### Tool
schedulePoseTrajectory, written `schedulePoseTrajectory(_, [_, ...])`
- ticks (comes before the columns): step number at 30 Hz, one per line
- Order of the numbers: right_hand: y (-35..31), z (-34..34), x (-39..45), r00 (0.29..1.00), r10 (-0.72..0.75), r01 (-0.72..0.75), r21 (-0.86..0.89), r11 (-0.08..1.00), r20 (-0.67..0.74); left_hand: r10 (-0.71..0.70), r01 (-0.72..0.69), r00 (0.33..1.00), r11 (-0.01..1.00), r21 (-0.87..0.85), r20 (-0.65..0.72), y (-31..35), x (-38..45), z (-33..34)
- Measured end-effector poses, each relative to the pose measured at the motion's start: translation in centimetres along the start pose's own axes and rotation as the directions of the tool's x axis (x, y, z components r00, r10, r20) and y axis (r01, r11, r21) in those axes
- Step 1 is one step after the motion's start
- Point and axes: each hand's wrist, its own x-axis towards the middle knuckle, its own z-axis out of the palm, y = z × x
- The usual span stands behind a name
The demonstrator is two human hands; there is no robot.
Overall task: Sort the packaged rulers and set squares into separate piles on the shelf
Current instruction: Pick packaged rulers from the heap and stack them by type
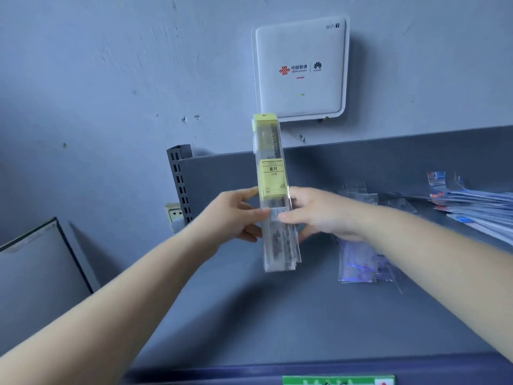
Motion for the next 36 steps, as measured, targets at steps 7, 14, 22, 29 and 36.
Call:
schedulePoseTrajectory(7, [0.2,2.3,-0.6,0.934,0.339,-0.306,-0.237,0.922,0.111,-0.248,0.215,0.961,0.948,0.235,0.123,-1.9,-1.6,0.7])
schedulePoseTrajectory(14, [0.9,2.8,-0.6,0.943,0.334,-0.331,-0.159,0.930,-0.011,-0.261,0.246,0.962,0.955,0.167,0.076,-2.6,-1.5,0.5])
schedulePoseTrajectory(22, [2.0,5.1,-0.5,0.972,0.231,-0.234,0.080,0.969,0.040,-0.154,0.227,0.948,0.940,-0.255,0.277,-2.8,-3.2,2.3])
schedulePoseTrajectory(29, [1.6,6.5,0.2,0.967,0.253,-0.239,0.240,0.941,-0.031,-0.199,0.275,0.955,0.872,-0.405,0.219,-2.8,-3.2,2.1])
schedulePoseTrajectory(36, [1.0,7.5,0.4,0.975,0.219,-0.194,0.386,0.902,-0.022,-0.269,0.336,0.941,0.822,-0.460,0.208,-3.2,-3.0,0.9])
